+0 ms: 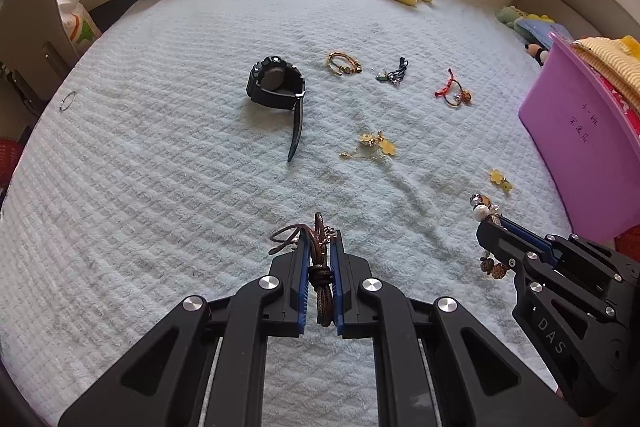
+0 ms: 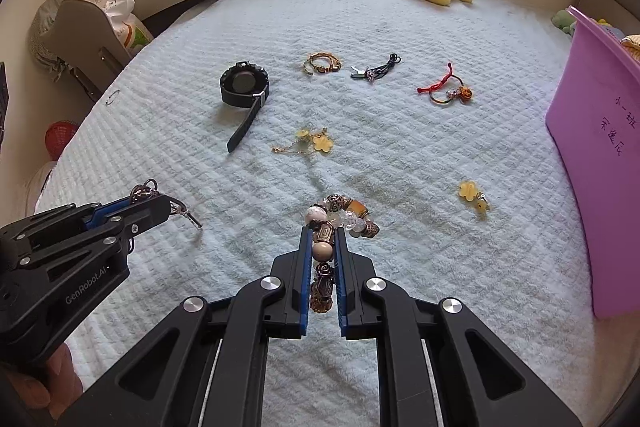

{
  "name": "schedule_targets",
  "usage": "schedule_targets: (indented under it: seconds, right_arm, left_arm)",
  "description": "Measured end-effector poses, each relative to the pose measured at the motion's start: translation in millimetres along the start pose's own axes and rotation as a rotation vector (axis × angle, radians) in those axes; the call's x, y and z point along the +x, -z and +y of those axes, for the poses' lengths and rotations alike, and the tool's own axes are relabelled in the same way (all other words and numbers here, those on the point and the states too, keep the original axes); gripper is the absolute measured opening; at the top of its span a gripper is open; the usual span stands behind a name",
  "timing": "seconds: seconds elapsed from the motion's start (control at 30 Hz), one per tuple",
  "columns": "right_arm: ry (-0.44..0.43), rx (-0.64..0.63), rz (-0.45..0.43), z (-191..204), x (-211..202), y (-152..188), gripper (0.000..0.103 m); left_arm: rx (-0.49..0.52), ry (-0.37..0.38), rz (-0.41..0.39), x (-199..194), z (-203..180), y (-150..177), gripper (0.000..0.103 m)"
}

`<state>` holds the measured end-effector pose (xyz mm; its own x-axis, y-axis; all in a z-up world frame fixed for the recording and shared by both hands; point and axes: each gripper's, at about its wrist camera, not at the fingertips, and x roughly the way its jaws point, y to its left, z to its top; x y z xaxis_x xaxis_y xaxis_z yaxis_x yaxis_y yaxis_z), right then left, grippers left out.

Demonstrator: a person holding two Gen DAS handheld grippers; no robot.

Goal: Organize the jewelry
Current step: 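Carry the beaded bracelet and leather cord over the pink tub with both tools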

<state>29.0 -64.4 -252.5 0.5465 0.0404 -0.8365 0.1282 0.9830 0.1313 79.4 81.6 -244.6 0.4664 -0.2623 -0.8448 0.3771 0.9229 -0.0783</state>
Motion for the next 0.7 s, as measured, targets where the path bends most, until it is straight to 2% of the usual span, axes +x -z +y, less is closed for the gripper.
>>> schedule_targets:
  seconds: [0.33,0.7]
  right_arm:
    - [0.026,0.067,-0.024,5,-71,-21,0.01]
    - [0.084,0.19,-0.066,-20,-163,-41,0.01]
  left_arm:
    - [0.072,0.044,-0.017,-61,-15,-33,0.01]
    - [0.172,0.11,-0.034,-133,-44,-72,0.01]
